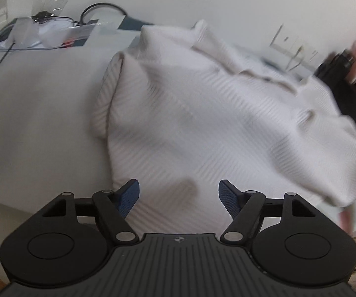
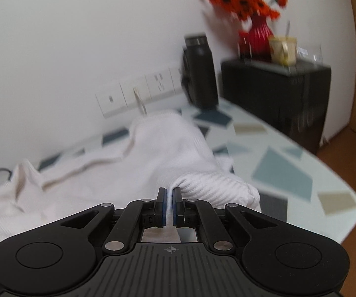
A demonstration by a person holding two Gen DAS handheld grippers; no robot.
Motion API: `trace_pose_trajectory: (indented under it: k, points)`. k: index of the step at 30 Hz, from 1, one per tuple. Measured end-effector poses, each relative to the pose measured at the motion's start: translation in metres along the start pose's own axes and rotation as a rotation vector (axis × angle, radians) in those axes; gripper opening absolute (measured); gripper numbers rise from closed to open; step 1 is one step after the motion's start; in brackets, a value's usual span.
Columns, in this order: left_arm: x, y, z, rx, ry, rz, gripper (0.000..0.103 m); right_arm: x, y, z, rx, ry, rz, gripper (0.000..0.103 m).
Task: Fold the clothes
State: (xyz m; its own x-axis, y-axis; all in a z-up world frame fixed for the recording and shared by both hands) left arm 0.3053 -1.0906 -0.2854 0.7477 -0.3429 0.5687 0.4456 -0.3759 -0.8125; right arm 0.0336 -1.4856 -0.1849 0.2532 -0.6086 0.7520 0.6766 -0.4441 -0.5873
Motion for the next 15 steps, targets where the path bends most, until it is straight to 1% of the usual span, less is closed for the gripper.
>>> trace_pose_trajectory:
  k: [2, 3, 4, 5, 6, 7, 9, 11, 13, 14, 15]
  points:
    - [0.0, -0.005, 0.002, 0.032, 0.024, -0.023, 0.072, -0.016, 0.01, -0.008, -0.034, 0.0, 0.062, 0.011]
    - [-0.001, -0.008, 0.004, 0.043, 0.028, -0.03, 0.073, -0.021, 0.012, -0.014, -0.058, 0.0, 0.08, 0.022]
    - [-0.002, -0.009, 0.007, 0.054, 0.03, -0.034, 0.075, -0.026, 0.014, -0.02, -0.085, 0.001, 0.092, 0.035]
    - [-0.003, -0.01, 0.01, 0.069, 0.032, -0.035, 0.076, -0.027, 0.014, -0.026, -0.111, 0.001, 0.084, 0.041]
    - [-0.005, -0.009, 0.014, 0.084, 0.032, -0.031, 0.079, -0.026, 0.013, -0.033, -0.138, 0.002, 0.067, 0.052]
    - [-0.008, -0.006, 0.017, 0.093, 0.028, -0.017, 0.079, -0.025, 0.015, -0.038, -0.151, 0.005, 0.058, 0.058]
    - [-0.014, -0.002, 0.02, 0.091, 0.011, 0.016, 0.078, -0.021, 0.02, -0.048, -0.167, 0.012, 0.046, 0.064]
    - [-0.017, 0.003, 0.017, 0.082, -0.005, 0.028, 0.078, -0.017, 0.026, -0.058, -0.182, 0.02, 0.034, 0.074]
    - [-0.02, 0.007, 0.015, 0.077, -0.021, 0.036, 0.079, -0.016, 0.038, -0.065, -0.183, 0.032, 0.043, 0.09]
    - [-0.021, 0.009, 0.013, 0.085, -0.015, 0.036, 0.079, -0.016, 0.045, -0.068, -0.187, 0.035, 0.048, 0.094]
    - [-0.021, 0.011, 0.01, 0.096, -0.006, 0.035, 0.082, -0.017, 0.052, -0.071, -0.194, 0.034, 0.053, 0.102]
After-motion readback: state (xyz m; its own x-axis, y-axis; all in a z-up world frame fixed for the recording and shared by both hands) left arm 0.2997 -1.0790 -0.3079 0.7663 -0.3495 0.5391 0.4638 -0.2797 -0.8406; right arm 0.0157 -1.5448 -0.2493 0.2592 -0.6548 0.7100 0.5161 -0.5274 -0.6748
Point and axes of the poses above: each gripper's, at about its wrist camera, not at the fingertips, and y roughly the way its jaws point, z to its left, x to its top, the point moved 10 cm from there along y, roughly the way its jaws point, and after that the axes turned 7 degrees about x, right-handed, at the moved point
